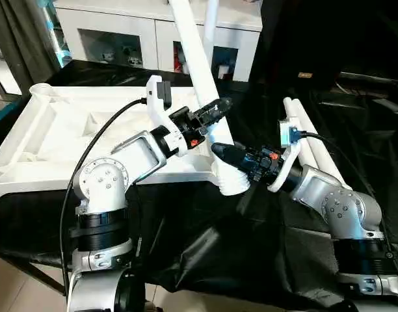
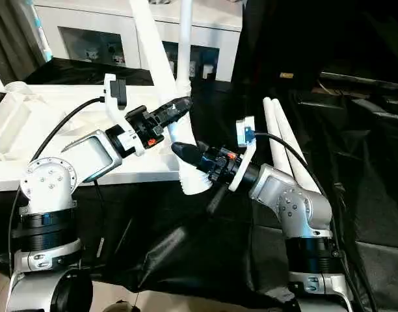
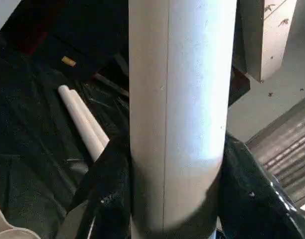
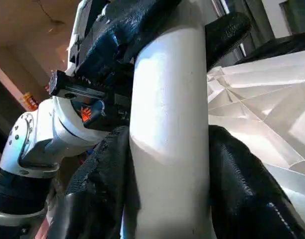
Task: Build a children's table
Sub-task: Pick table leg
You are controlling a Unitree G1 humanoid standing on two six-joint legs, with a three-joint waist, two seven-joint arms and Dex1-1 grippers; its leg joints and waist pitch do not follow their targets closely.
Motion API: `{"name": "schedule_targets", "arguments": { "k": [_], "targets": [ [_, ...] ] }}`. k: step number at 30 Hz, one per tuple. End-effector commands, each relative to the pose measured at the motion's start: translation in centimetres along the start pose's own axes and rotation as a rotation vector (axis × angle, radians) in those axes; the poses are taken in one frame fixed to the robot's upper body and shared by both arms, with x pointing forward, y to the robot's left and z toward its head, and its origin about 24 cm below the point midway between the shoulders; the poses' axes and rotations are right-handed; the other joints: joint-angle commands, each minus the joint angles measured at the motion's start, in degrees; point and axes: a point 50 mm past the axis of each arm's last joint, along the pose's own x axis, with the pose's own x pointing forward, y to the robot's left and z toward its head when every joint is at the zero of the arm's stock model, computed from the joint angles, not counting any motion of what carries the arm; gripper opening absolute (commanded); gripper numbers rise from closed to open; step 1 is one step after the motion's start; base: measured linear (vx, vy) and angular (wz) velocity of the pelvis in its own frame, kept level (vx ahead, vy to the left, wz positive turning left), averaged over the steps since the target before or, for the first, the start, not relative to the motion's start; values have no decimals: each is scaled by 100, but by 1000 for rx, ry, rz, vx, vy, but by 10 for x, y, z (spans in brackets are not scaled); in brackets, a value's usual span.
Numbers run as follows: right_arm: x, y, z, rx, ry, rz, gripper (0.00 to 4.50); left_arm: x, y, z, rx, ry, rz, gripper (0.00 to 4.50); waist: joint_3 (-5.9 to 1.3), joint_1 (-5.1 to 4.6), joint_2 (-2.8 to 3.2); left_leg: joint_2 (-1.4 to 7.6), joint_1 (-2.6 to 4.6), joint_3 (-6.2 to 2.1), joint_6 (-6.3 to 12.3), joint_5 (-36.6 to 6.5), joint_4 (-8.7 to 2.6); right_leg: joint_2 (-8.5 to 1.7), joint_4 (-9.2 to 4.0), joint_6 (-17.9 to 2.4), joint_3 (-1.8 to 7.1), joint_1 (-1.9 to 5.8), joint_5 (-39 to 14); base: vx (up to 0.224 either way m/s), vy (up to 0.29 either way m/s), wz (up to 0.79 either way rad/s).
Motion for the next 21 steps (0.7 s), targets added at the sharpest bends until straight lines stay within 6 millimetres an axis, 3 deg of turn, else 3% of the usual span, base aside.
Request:
{"name": "schedule_targets", "arguments": {
  "k": [1, 3, 5, 8, 9, 11, 21],
  "targets": [
    [-1, 1, 4, -36, -7, -5, 190, 4, -5, 1, 14, 18, -32, 190, -460, 6, 64, 119, 97, -24, -85, -1038, -399, -295, -433, -906, 196, 333, -1164, 0, 0, 0],
    [-2, 1, 4, -49, 1, -6, 190, 4, -5, 1, 30, 27, -35, 190, -459, 4, 60, 121, 100, -25, -92, -1075, -404, -294, -429, -923, 194, 334, -1179, 0, 0, 0],
    [-2, -1, 3, -53, 25, -34, 260, 4, -7, 1, 67, 41, -40, 190, -458, 3, 60, 123, 102, -26, -97, -1076, -404, -294, -427, -930, 196, 336, -1169, 0, 0, 0],
    [-2, -4, 2, -60, 87, -67, 265, 6, -9, -1, 169, 87, -39, 190, -456, 7, 27, 130, 113, -29, -97, -1057, -415, -294, -430, -903, 197, 331, -1211, 0, 0, 0],
    [-2, -4, 2, -60, 87, -67, 285, 6, -9, -1, 169, 87, -39, 190, -452, 9, 47, 132, 111, -24, -115, -1057, -412, -291, -422, -872, 204, 327, -1222, 0, 0, 0],
    [-1, -6, 2, -104, 156, -107, 304, 7, -17, -2, 255, 118, -105, 190, -453, 6, 4, 130, 105, -16, -121, -1036, -413, -303, -427, -864, 208, 333, -1225, 0, 0, 0],
    [-8, -7, 1, -109, 334, -67, 304, 2, -33, -1, 317, 184, -338, 190, -451, 39, 6, 133, 111, 1, -114, -968, -395, -315, -389, -962, 221, 328, -1163, 0, 0, 0]
  ]
}}
